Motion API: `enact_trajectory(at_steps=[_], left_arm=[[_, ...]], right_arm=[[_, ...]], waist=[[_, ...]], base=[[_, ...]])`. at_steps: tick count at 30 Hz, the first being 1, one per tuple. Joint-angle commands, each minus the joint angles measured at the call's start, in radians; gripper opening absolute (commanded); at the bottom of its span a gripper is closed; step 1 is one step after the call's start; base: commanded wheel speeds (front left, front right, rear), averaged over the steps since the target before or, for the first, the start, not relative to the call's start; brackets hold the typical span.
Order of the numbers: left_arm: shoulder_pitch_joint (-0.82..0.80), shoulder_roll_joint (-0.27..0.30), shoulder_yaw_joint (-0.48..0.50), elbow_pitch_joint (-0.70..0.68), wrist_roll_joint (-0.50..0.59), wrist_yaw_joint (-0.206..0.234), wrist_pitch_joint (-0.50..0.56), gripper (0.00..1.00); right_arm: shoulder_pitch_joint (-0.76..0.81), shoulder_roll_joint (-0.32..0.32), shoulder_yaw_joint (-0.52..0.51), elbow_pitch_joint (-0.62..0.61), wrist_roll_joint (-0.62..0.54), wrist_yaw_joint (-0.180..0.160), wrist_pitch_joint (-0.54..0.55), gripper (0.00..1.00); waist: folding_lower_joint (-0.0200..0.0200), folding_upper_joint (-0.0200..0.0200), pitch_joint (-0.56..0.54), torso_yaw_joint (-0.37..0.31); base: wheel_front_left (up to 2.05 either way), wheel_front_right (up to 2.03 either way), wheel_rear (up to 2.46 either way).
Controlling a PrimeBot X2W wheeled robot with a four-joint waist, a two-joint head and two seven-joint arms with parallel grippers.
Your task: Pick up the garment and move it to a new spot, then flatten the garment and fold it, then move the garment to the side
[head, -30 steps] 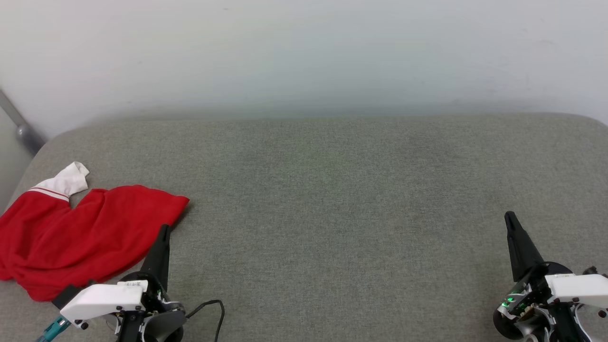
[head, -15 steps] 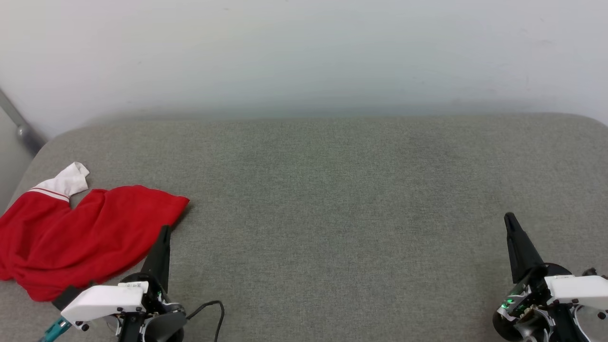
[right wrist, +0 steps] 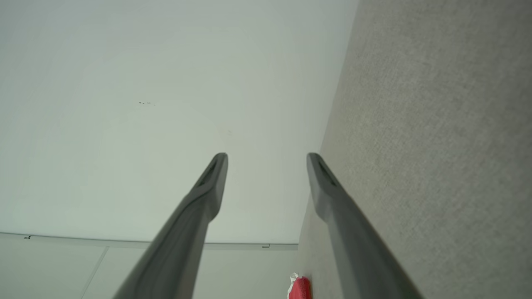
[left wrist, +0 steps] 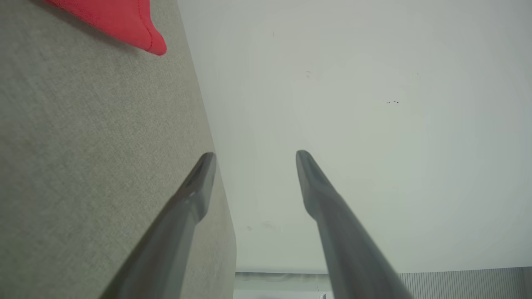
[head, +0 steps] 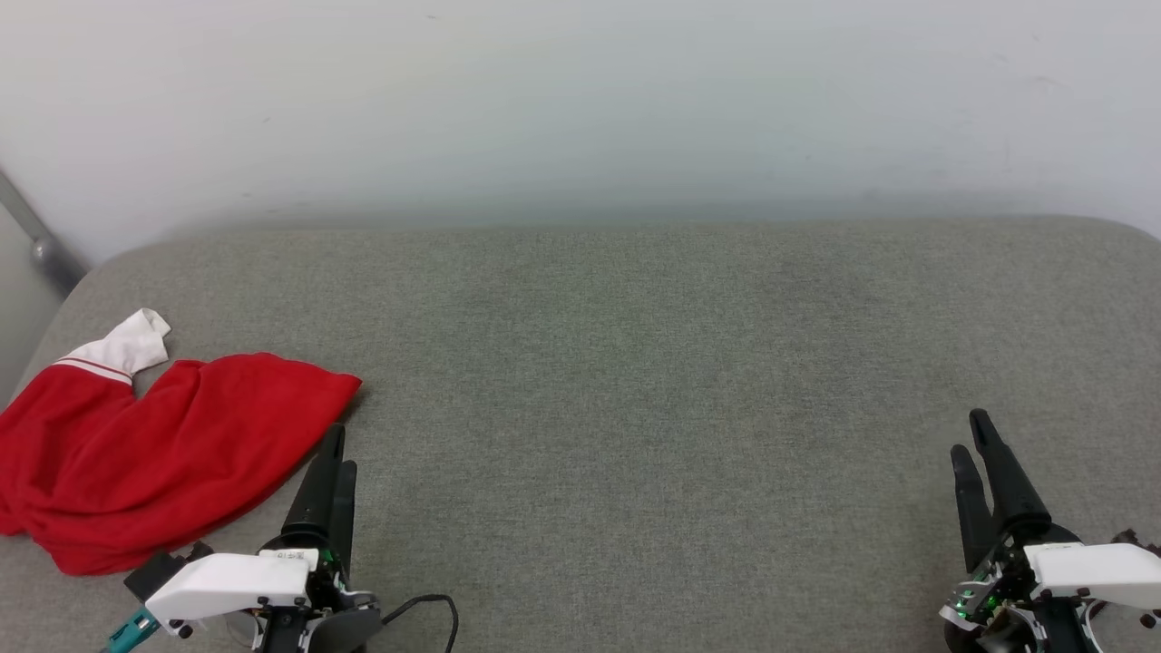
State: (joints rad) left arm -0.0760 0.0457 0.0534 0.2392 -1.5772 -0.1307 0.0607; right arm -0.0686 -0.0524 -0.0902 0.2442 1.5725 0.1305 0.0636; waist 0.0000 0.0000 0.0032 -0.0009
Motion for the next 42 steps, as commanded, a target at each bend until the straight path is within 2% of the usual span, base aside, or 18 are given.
enact_trajectory(at_steps=[1, 7, 23, 42], left_arm=[[-0.028, 0.003, -0.009, -0.028, 0.022, 0.000, -0.011, 1.00], [-0.033, 0.005, -0.036, -0.062, 0.148, 0.000, -0.038, 1.00], [-0.020, 0.004, -0.061, -0.119, 0.576, 0.007, -0.103, 1.00], [-0.017, 0.020, -0.125, -0.119, 0.915, 0.050, -0.166, 1.00]], right_arm=[[-0.008, -0.011, 0.007, -0.024, -0.025, 0.000, -0.013, 1.00], [-0.010, -0.026, 0.017, -0.032, -0.148, 0.000, -0.043, 1.00], [-0.001, -0.012, 0.017, -0.095, -0.650, 0.000, -0.098, 1.00], [0.020, -0.019, 0.069, -0.151, -0.982, 0.000, -0.111, 1.00]], waist=[[0.0000, 0.0000, 0.000, 0.000], [0.0000, 0.0000, 0.000, 0.000], [0.0000, 0.0000, -0.002, 0.003], [0.0000, 0.0000, -0.005, 0.007]], base=[[0.00, 0.00, 0.00], [0.00, 0.00, 0.00], [0.00, 0.00, 0.00], [0.00, 0.00, 0.00]])
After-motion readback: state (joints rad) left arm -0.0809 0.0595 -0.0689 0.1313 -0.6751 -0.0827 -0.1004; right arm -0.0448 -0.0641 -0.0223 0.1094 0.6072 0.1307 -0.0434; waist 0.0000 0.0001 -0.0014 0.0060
